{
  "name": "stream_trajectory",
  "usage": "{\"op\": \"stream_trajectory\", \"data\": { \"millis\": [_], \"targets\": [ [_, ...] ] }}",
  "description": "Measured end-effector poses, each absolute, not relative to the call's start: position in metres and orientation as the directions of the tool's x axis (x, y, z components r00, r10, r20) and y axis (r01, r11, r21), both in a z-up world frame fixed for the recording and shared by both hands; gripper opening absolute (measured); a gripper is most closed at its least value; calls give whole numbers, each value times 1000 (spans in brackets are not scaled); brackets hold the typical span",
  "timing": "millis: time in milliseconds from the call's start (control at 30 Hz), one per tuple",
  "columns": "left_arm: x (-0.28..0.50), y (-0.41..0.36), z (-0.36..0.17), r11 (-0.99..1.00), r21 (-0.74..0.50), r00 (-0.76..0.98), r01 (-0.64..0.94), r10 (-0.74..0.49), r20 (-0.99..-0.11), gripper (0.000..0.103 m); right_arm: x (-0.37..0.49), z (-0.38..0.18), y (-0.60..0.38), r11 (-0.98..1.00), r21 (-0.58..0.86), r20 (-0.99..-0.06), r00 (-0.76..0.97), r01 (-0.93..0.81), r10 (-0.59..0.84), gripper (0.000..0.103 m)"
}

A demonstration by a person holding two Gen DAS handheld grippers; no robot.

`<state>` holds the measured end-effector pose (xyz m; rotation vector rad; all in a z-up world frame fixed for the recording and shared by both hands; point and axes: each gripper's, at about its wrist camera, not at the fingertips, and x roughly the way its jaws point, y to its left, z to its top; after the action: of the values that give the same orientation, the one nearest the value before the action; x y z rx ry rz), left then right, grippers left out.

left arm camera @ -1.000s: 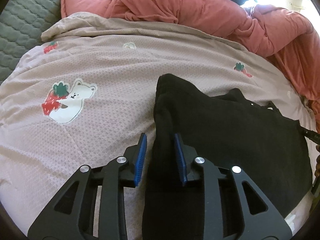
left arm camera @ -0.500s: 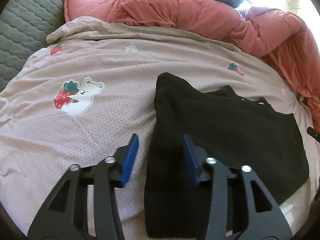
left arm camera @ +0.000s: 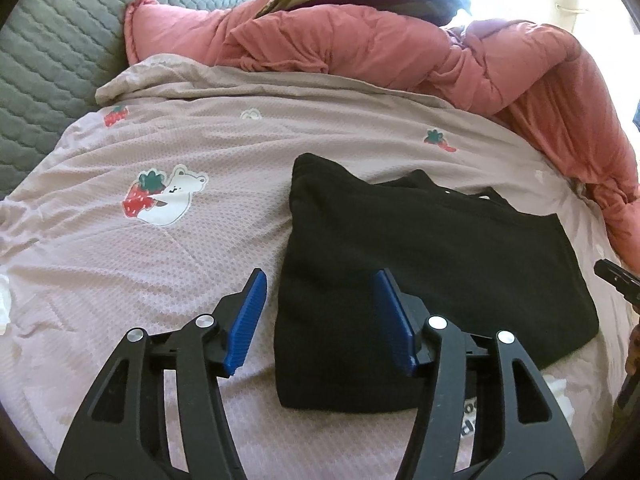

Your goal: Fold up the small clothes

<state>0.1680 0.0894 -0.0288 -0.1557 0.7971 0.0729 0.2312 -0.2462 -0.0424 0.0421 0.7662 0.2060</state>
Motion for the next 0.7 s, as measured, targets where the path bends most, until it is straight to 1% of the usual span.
{"op": "stream_trajectory", "data": {
  "millis": [100,400,600,700],
  "targets": [
    [163,86,-27,988,-104,698,-115,6,-716,53,226,-42,-244,978,115,-686,698,-173,204,59],
    [152,78,-32,992,-82,679,-94,4,-734,53,212,-47,-229,974,92,-699,683,-207,211,59],
    [154,75,-56,994,-36,603,-104,34,-797,54,209,-60,-218,969,73,-727,653,-234,213,59],
    [152,76,-65,994,-45,584,-103,24,-812,54,210,-72,-216,974,43,-754,633,-223,178,59]
  ]
}}
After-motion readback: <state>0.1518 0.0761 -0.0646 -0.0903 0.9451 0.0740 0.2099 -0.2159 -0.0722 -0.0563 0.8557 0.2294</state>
